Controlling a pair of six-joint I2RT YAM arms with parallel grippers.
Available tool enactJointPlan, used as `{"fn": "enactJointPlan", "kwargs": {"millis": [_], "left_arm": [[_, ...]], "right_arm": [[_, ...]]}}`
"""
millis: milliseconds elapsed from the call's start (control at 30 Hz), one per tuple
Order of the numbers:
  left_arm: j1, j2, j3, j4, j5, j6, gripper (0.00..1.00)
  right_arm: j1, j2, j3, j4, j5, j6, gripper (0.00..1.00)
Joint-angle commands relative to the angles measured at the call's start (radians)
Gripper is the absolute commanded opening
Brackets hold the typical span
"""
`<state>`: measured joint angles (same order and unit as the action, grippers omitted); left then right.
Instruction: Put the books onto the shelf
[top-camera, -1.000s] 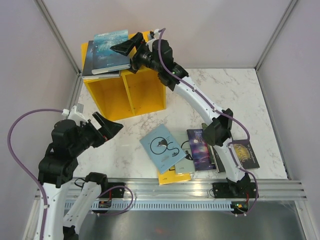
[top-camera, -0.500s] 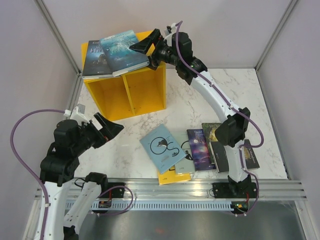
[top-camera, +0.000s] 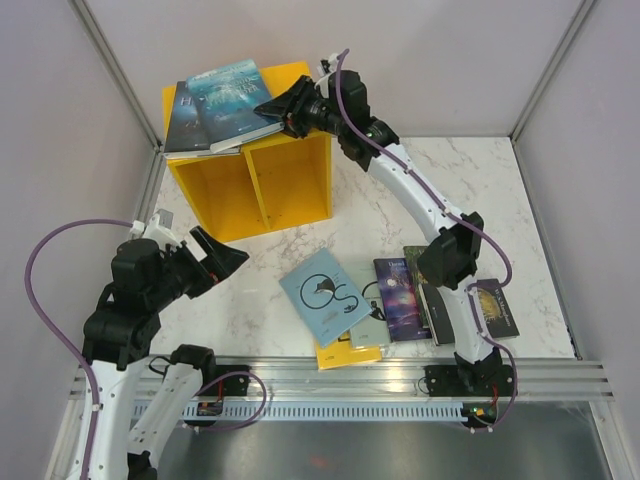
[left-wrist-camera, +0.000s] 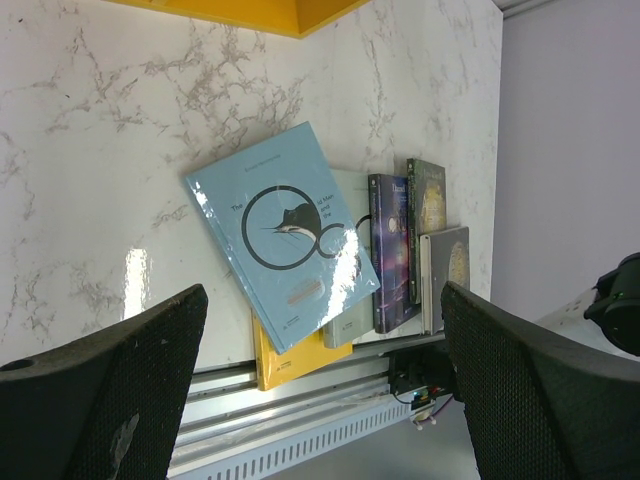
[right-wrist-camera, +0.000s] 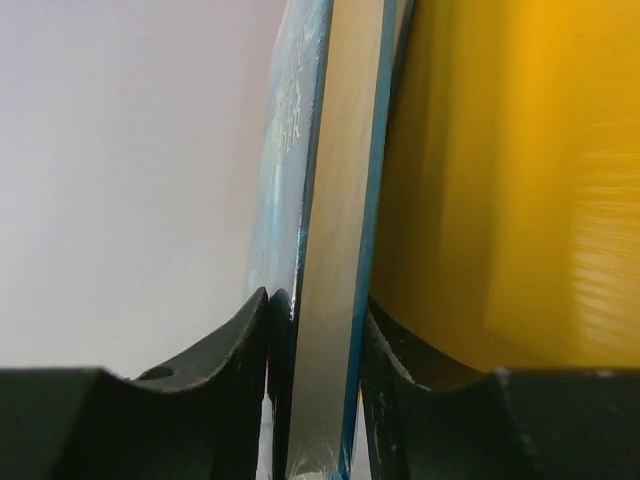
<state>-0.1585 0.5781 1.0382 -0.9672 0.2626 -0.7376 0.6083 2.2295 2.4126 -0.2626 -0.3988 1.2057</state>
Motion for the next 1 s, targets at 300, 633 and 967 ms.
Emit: {"fn": "enactJointPlan", "kwargs": {"millis": [300, 633, 967], "left_arm": [[0.004, -0.001, -0.001, 0.001, -0.013, 0.035, 1.0], [0.002, 0.011, 0.025, 0.001, -0.013, 0.035, 1.0], [0.002, 0.023, 0.031, 0.001, -0.013, 0.035, 1.0]], "right_arm": [[0.117, 0.071, 0.065, 0.14, 0.087, 0.051, 0.46], [0.058, -0.113, -0.193, 0.088, 0.1, -0.057, 0.98], [0.005, -0.192, -0.268, 0.036, 0.109, -0.136, 0.68]]}}
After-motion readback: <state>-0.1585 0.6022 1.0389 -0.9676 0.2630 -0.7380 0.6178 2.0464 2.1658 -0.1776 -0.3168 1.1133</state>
